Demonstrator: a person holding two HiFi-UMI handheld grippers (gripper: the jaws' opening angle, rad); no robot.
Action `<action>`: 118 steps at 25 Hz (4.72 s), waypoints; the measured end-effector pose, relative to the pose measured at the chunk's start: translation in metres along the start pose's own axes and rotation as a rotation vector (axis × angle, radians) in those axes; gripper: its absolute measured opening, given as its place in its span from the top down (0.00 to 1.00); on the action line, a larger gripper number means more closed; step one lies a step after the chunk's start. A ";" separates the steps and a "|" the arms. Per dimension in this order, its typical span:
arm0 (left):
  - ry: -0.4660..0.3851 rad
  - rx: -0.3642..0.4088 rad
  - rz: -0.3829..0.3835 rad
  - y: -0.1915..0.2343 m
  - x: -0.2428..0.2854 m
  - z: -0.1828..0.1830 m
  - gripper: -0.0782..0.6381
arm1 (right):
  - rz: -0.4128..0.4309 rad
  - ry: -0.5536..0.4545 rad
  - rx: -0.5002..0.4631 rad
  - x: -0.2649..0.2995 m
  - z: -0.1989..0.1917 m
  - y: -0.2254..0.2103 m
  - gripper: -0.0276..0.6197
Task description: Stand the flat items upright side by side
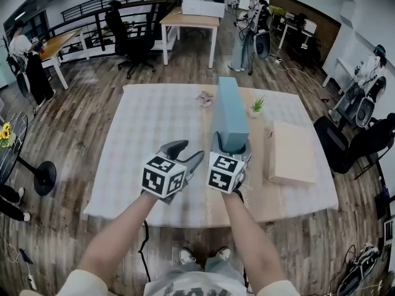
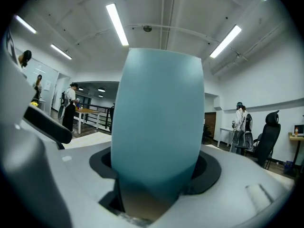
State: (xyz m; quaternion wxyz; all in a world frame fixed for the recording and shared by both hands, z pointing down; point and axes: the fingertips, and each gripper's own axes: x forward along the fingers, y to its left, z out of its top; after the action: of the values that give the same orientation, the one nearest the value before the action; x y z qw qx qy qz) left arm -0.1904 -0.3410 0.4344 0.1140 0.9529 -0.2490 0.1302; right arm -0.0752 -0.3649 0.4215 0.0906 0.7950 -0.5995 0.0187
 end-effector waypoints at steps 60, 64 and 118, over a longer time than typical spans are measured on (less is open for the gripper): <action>0.086 -0.099 -0.002 -0.211 0.306 0.035 0.55 | 0.331 0.235 0.161 -0.028 -0.083 -0.407 0.44; 0.165 -0.160 -0.020 -0.186 0.351 0.020 0.53 | 0.340 0.320 0.196 0.013 -0.108 -0.424 0.44; -0.028 -0.176 0.223 -0.197 0.284 0.076 0.51 | 0.663 0.075 0.024 0.040 -0.029 -0.417 0.45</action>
State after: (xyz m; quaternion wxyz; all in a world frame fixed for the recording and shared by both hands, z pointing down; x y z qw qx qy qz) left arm 0.1624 -0.3215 0.4199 0.1786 0.9073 -0.3655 0.1067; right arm 0.3372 -0.2875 0.4051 0.0924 0.5563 -0.8216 0.0834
